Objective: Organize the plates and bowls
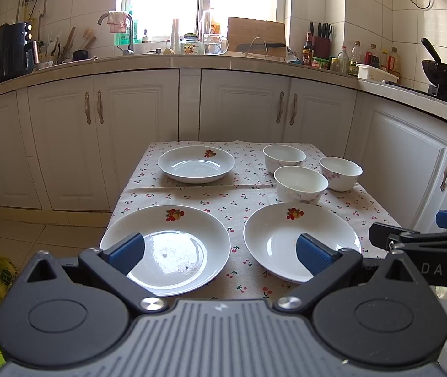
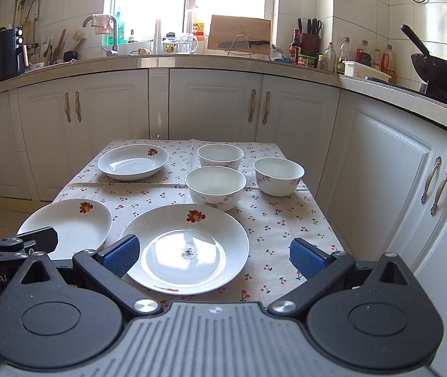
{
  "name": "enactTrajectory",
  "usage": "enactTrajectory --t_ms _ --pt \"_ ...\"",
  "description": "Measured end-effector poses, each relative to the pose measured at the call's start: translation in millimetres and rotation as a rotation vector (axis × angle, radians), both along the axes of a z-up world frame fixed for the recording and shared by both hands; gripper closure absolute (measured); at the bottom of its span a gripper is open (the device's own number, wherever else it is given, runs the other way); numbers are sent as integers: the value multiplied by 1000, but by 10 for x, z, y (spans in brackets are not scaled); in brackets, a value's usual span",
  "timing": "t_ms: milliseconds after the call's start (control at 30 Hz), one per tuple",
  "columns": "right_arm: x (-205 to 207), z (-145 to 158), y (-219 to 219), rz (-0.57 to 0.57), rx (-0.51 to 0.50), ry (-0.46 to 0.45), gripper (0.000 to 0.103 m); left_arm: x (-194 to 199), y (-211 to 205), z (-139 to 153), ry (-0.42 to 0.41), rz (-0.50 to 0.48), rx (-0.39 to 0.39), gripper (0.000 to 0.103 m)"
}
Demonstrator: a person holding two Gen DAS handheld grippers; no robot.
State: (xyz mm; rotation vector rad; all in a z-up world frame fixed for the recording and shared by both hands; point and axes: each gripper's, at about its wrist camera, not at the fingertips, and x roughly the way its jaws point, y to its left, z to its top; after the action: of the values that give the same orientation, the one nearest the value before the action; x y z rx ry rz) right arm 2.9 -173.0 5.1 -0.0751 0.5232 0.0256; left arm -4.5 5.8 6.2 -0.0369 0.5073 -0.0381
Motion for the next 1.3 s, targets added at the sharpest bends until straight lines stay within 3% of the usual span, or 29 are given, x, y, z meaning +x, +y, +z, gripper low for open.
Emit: enactTrajectory --t_ms 1300 --pt "189 39 32 25 -3 -9 0 156 79 -66 15 -26 2 1"
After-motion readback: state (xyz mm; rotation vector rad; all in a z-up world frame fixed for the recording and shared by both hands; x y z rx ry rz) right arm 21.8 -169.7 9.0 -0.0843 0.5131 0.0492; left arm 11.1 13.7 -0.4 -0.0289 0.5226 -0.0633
